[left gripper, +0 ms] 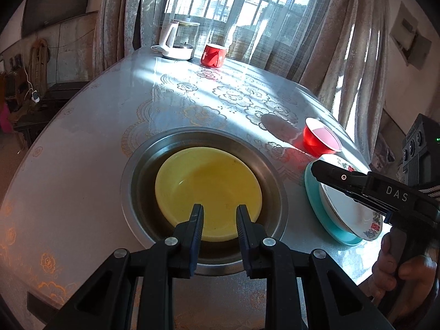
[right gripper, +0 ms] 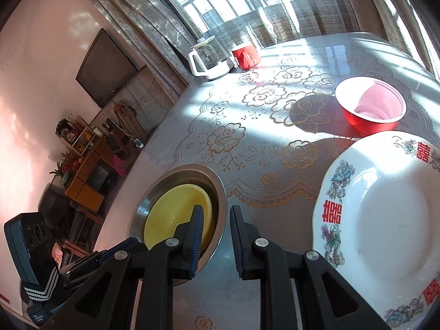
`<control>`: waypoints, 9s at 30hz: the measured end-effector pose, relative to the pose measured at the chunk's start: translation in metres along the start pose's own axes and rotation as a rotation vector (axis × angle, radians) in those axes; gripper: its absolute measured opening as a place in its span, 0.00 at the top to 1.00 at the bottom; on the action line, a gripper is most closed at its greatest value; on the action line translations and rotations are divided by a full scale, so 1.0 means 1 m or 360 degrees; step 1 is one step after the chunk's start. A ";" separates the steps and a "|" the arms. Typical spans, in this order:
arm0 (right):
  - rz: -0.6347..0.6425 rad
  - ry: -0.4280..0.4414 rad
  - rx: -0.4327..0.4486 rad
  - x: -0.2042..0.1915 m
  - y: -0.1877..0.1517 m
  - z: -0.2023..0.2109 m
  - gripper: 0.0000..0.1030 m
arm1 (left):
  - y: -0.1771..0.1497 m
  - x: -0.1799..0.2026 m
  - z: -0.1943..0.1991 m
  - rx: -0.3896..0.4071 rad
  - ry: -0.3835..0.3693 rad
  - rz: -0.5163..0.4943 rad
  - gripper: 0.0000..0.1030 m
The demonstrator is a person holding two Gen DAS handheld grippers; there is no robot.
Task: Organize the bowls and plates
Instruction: 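Withdraw both grippers from the basin and move toward the red bowl, then close both grippers on the red bowl rim, then lift the red bowl and carry it over the steel basin, then lower the red bowl into the yellow bowl inside the basin, then grip the steel basin rim with both grippers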
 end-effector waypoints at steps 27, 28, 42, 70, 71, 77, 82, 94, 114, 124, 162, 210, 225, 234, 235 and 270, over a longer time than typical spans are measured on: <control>-0.0473 -0.0081 0.0250 0.132 0.059 0.070 0.76 | 0.044 0.087 -0.041 -0.0051 -0.0110 -0.0250 0.74; -0.0493 -0.0086 0.0258 0.137 0.062 0.072 0.76 | 0.048 0.090 -0.045 -0.0056 -0.0115 -0.0251 0.74; -0.0739 -0.0170 0.0256 0.204 0.113 0.056 0.76 | 0.099 0.125 -0.116 -0.0160 -0.0108 -0.0136 0.74; -0.0574 -0.0319 0.0219 0.209 0.147 0.013 0.86 | 0.147 0.182 -0.207 -0.0223 -0.0338 0.0004 0.84; -0.0551 -0.0323 0.0231 0.205 0.147 0.015 0.86 | 0.148 0.181 -0.203 -0.0204 -0.0333 -0.0003 0.84; -0.0473 -0.0331 0.0264 0.189 0.151 0.023 0.86 | 0.150 0.176 -0.186 -0.0156 -0.0329 -0.0007 0.84; -0.0381 -0.0294 0.0304 0.166 0.149 0.036 0.86 | 0.147 0.171 -0.162 -0.0097 -0.0314 -0.0050 0.84; -0.0286 -0.0180 0.0328 0.120 0.123 0.055 0.86 | 0.126 0.150 -0.096 0.0027 -0.0338 -0.0085 0.83; -0.0072 -0.0013 0.0168 0.029 0.049 0.034 0.86 | 0.070 0.069 -0.006 0.0160 -0.0271 0.0084 0.84; 0.0023 0.0099 0.0070 -0.019 0.023 0.014 0.86 | 0.049 0.021 0.024 0.0218 -0.0207 0.0215 0.84; 0.0071 0.0023 -0.0262 -0.029 -0.031 -0.059 0.78 | -0.012 -0.031 -0.007 -0.0041 -0.0065 0.0374 0.83; 0.0191 0.0003 -0.0246 -0.036 -0.038 -0.058 0.78 | -0.018 -0.038 -0.004 -0.0048 0.0099 0.0266 0.81; 0.0160 0.0041 -0.0194 -0.035 -0.041 -0.047 0.78 | -0.018 -0.040 0.007 -0.0011 0.0113 0.0286 0.74; 0.0207 0.0033 -0.0143 -0.035 -0.043 -0.042 0.78 | -0.017 -0.043 0.012 0.0012 0.0130 0.0295 0.71; 0.0209 0.0033 -0.0140 -0.035 -0.043 -0.042 0.78 | -0.018 -0.044 0.013 0.0015 0.0131 0.0296 0.71; -0.0030 0.0039 -0.0113 0.002 -0.036 -0.036 0.77 | -0.028 -0.085 0.006 0.0042 0.0078 0.0390 0.71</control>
Point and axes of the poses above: each gripper's, at about its wrist camera, not at the fingertips, and z roughly against the way its jaws point, x to its right, y to its top, the point moved 9 cm from there along -z, roughly the way its jaws point, and after that the axes turned 9 degrees about -z, right-handed, at the moved point
